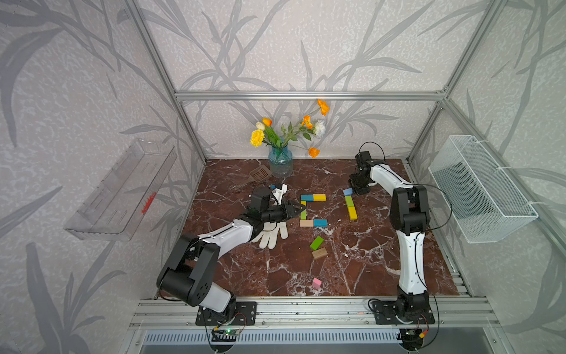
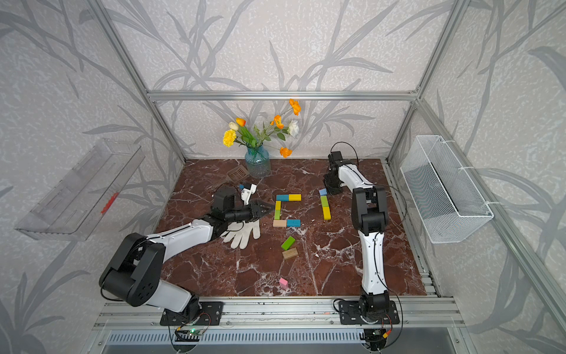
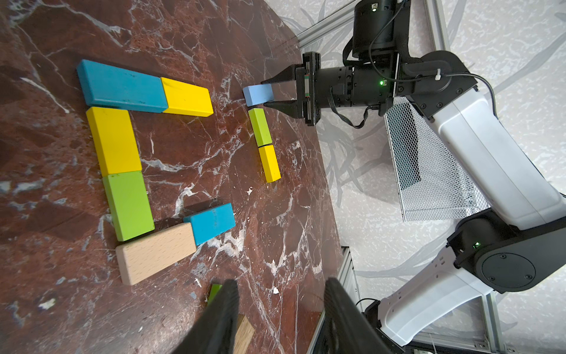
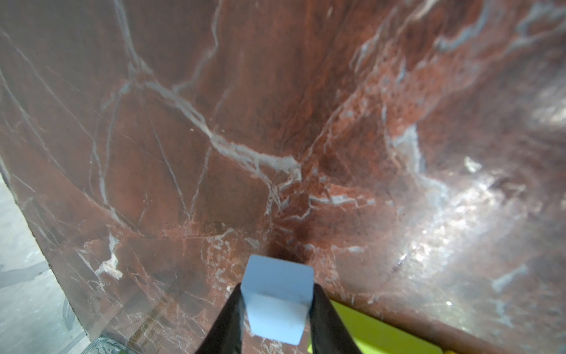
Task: Assemble the letter c with building blocks
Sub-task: Assemble the building block at the center of the board.
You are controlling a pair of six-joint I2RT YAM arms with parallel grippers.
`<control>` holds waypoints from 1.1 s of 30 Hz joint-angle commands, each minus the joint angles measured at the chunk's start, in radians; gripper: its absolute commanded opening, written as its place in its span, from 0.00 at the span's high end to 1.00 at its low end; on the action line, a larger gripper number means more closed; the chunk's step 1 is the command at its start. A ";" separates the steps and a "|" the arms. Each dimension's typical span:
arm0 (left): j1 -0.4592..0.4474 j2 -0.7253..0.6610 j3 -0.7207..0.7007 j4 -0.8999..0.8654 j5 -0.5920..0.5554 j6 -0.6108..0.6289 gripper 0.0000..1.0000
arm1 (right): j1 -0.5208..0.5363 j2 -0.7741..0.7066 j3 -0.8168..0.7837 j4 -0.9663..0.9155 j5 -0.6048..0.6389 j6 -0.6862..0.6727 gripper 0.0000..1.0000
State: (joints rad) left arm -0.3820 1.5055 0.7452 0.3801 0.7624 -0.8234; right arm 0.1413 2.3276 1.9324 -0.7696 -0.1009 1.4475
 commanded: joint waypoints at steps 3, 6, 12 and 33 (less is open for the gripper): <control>0.005 0.002 -0.007 0.025 0.019 -0.002 0.53 | 0.001 0.012 -0.012 -0.034 0.026 -0.005 0.63; 0.005 0.000 -0.007 0.025 0.017 -0.002 0.53 | 0.001 0.000 -0.020 -0.036 0.027 -0.008 0.61; 0.005 -0.003 -0.007 0.018 0.014 0.001 0.54 | 0.001 -0.033 -0.019 -0.069 0.049 -0.046 0.58; 0.005 -0.007 0.003 -0.030 -0.010 0.011 0.54 | -0.011 -0.127 -0.005 -0.063 0.043 -0.489 0.85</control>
State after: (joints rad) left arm -0.3817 1.5051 0.7452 0.3645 0.7589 -0.8227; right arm 0.1390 2.2135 1.9026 -0.8360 -0.0387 1.0489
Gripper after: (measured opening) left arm 0.462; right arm 0.160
